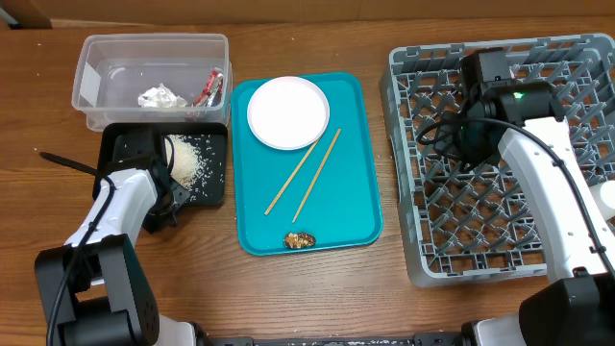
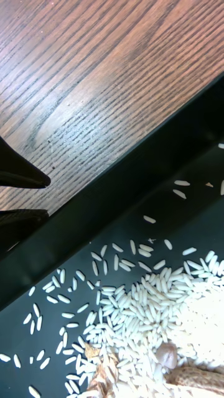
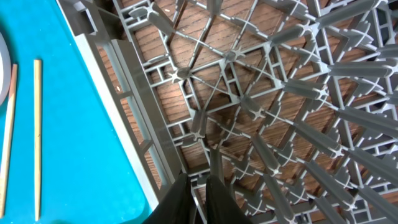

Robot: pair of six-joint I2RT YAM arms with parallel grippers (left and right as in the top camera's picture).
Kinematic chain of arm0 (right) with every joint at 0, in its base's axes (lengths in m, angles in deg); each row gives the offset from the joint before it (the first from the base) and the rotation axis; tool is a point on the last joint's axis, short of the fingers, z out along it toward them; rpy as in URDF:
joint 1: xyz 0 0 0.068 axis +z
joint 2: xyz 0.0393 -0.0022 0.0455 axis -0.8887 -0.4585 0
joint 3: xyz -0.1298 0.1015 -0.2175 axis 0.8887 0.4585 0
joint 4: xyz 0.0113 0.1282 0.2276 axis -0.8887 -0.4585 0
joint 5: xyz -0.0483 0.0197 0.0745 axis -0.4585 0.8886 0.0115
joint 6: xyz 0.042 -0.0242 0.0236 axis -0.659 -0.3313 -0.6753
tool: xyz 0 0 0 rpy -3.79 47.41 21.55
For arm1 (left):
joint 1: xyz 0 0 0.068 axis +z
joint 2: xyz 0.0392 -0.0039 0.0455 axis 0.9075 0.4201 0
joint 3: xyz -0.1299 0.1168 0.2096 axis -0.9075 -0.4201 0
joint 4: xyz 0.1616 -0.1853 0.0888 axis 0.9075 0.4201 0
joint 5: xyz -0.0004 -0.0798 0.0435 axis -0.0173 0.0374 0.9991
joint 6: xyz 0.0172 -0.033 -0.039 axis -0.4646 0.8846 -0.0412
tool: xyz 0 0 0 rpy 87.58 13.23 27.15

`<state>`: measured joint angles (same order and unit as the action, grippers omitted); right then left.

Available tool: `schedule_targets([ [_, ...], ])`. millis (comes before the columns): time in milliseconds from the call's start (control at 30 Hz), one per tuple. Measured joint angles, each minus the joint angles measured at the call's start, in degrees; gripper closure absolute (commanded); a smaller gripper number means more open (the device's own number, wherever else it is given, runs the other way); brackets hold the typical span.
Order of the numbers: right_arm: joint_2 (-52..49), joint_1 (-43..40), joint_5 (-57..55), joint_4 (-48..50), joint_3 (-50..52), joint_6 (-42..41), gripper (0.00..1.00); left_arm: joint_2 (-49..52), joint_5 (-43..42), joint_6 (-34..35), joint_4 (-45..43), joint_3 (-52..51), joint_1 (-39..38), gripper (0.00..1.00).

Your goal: Sort waste into correct bins and load items into the dishwasher

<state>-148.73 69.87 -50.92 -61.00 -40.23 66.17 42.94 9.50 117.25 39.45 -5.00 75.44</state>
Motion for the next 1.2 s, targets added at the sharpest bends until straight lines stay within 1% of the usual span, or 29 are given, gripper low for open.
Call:
schedule_targets([
  [100, 0.0, 0.0, 0.0, -0.09, 0.0, -0.04, 0.87, 0.0, 0.13, -0.17, 0.02, 0.02, 0.0, 0.84],
  [133, 0.0, 0.0, -0.02, -0.07, 0.0, -0.02, 0.85, 0.0, 0.15, -0.35, 0.81, 0.31, 0.0, 0.84],
  [200, 0.0, 0.0, -0.02, -0.11, 0.0, 0.0, 0.75, 0.0, 0.24, -0.52, 2.84, 1.57, 0.0, 0.84],
  [233, 0.0, 0.0, -0.02, -0.15, 0.0, -0.07, 0.67, 0.0, 0.33, -0.72, 4.72, 2.93, 0.0, 0.83],
  [267, 0.0, 0.0, 0.0, -0.17, 0.0, -0.02, 0.63, -0.02, 0.33, -0.96, 5.79, 4.39, 0.0, 0.82],
  [333, 0.0, 0.0, 0.0, 0.2, 0.0, -0.02, 0.59, 0.0, 0.33, -1.44, 9.29, 7.65, -0.02, 0.8],
  [367, 0.0, 0.0, -0.02, 0.72, 0.0, 0.04, 0.52, 0.0, 0.31, -1.51, 11.56, 9.55, -0.02, 0.76],
  [400, 0.0, 0.0, 0.0, 1.6, 0.0, 0.02, 0.49, 0.0, 0.33, -1.55, 13.44, 11.82, 0.0, 0.7],
  [433, 0.0, 0.0, 0.07, 2.95, 0.0, 0.28, 0.46, -0.02, 0.24, -1.7, 14.34, 13.51, 0.0, 0.59],
  [467, 0.0, 0.0, 0.39, 4.83, 0.0, 0.33, 0.45, -0.02, -0.42, -1.9, 15.78, 15.54, 0.0, 0.47],
  [500, 0.0, 0.0, 1.55, 7.5, 0.0, 0.9, 0.44, -0.22, -1.29, -2.6, 16.31, 16.72, 0.0, 0.39],
  [533, 0.0, 0.02, 3.91, 11.04, 0.0, 1.79, 0.44, -0.48, -2.93, -3.3, 16.33, 17.94, 0.0, 0.33],
  [567, 0.0, 0.24, 6.43, 14.1, 0.0, 2.73, 0.43, -0.94, -4.98, -4.28, 16.31, 18.95, -0.02, 0.29],
  [667, -0.09, 3.02, 10.14, 19.41, -0.02, 3.78, 0.43, -2.05, -9.07, -6.08, 16.33, 19.43, 0.0, 0.25],
  [800, -1.55, 9.4, 12.0, 20.37, -1.49, 4.83, 0.43, -2.36, -11.5, -7.32, 17.92, 19.5, 0.0, 0.25],
  [900, -6.08, 14.82, 12.85, 20.94, -5.73, 5.57, 0.43, -2.36, -12.04, -7.8, 18.47, 19.5, 0.0, 0.25],
  [967, -8.74, 16.87, 12.26, 24.35, -7.1, 5.73, 0.43, -2.36, -12.61, -7.96, 18.51, 19.5, 0.0, 0.25],
  [1033, -11.06, 18.05, 10.67, 28.3, -7.54, 5.6, 0.43, -2.36, -12.83, -7.98, 18.73, 19.5, -0.02, 0.25],
  [1067, -13.29, 18.51, 8.98, 31.15, -7.61, 5.25, 0.38, -2.36, -12.85, -7.98, 18.91, 19.5, 0.0, 0.24],
  [1200, -19.28, 18.34, 6.84, 36.83, -7.82, 4.02, 0.37, -2.36, -13.07, -8.0, 19.08, 19.5, -0.02, 0.24],
])
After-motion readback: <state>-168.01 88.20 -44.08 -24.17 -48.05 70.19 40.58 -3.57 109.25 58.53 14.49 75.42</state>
